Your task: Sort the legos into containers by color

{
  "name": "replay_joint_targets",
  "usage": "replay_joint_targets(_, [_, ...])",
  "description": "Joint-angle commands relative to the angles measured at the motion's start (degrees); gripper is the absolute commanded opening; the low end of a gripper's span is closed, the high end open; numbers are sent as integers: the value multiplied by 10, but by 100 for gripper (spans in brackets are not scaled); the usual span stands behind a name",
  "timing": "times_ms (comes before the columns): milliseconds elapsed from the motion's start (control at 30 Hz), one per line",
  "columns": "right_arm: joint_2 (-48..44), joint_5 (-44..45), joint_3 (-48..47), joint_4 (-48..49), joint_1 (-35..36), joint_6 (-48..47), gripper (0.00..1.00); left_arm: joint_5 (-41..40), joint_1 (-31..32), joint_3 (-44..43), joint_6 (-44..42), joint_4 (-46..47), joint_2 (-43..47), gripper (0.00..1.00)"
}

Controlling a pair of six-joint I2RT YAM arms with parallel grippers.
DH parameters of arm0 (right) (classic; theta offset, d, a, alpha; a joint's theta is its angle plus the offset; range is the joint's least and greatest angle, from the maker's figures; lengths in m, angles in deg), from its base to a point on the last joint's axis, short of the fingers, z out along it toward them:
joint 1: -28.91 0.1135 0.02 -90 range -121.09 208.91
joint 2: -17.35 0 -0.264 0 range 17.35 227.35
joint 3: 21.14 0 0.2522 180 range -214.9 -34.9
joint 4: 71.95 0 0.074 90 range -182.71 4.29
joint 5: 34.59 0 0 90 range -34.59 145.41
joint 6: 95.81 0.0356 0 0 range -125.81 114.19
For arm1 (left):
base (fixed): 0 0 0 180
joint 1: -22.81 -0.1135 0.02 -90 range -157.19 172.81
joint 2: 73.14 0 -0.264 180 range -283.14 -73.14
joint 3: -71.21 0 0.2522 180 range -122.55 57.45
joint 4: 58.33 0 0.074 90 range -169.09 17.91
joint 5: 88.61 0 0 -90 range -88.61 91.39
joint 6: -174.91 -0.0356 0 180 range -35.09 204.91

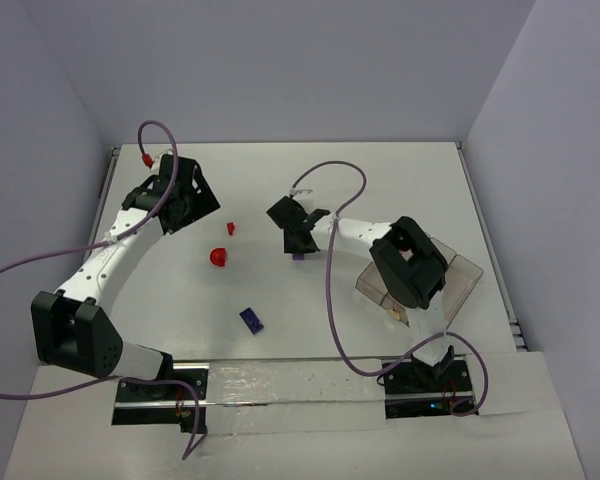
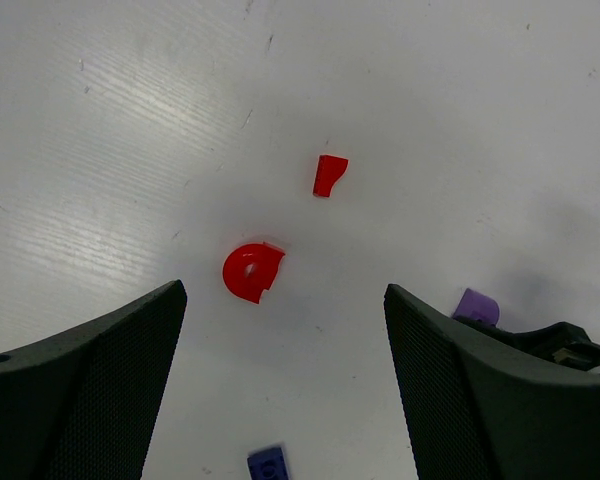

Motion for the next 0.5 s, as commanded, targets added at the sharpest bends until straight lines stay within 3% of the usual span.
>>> replay_joint_targets(0, [-108,71,31,34,7,-12,32,-4,-4,-2,-9,9,28,88])
replay_joint_targets(133, [-199,110,69,33,-9,-45,21,-1,-5,0,-6,11,26,87])
replay_joint_targets(267, [-299,94,128,16,-63,-47,20,10,-5,5,0,17,23,87])
replay_joint_targets(467, [-457,48,271,-3,-202,-33,20,24,-6,6,2,26,12,87])
